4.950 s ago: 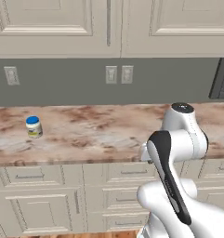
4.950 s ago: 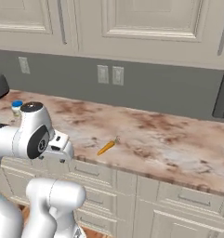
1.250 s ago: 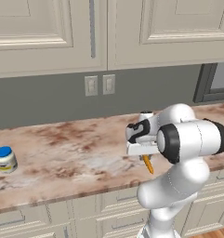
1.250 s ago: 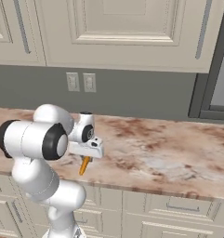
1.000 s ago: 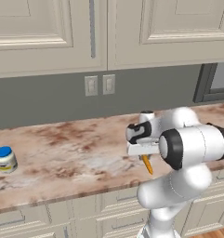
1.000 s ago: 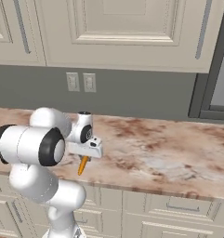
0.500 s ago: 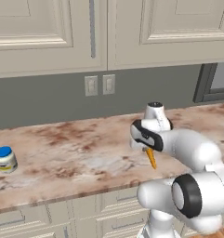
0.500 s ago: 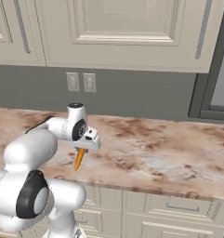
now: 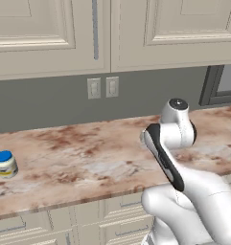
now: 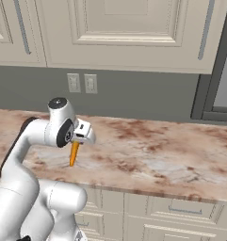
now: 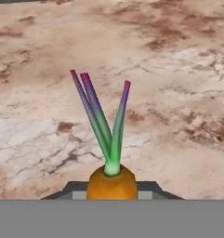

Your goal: Place the onion and carrot inside the fridge drawer. Close the drawer after placing the vegetables.

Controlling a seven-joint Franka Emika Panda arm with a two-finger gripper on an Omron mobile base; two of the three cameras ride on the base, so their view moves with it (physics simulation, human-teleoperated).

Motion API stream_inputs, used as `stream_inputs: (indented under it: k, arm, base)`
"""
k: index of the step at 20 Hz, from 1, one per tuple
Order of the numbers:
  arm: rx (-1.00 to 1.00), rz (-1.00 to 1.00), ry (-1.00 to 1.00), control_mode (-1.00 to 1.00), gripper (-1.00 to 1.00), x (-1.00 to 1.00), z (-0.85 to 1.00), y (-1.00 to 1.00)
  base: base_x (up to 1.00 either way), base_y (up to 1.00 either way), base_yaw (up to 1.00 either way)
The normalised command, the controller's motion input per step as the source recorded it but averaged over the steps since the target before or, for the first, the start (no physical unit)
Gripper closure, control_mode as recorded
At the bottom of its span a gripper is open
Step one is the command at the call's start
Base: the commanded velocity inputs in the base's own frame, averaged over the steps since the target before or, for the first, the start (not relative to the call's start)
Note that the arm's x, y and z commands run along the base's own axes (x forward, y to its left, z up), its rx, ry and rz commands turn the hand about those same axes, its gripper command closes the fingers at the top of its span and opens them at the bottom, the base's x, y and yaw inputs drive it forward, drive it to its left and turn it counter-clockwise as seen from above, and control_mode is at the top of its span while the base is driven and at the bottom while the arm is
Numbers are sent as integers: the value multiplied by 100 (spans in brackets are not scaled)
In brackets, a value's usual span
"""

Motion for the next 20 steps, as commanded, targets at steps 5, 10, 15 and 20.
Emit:
stream_inputs:
  k: [5, 10, 15, 20]
  arm:
    - [-2, 1, -23, -100, 100, -34, 63, 0]
    - [-2, 0, -4, -100, 100, -25, 1, 10]
    - [-4, 4, -1, -100, 100, -6, 6, 16]
    - [0, 0, -6, -100, 100, -79, 67, 0]
  base:
    - [0, 0, 0]
    - [0, 0, 0]
    - [0, 0, 0]
    - [0, 0, 0]
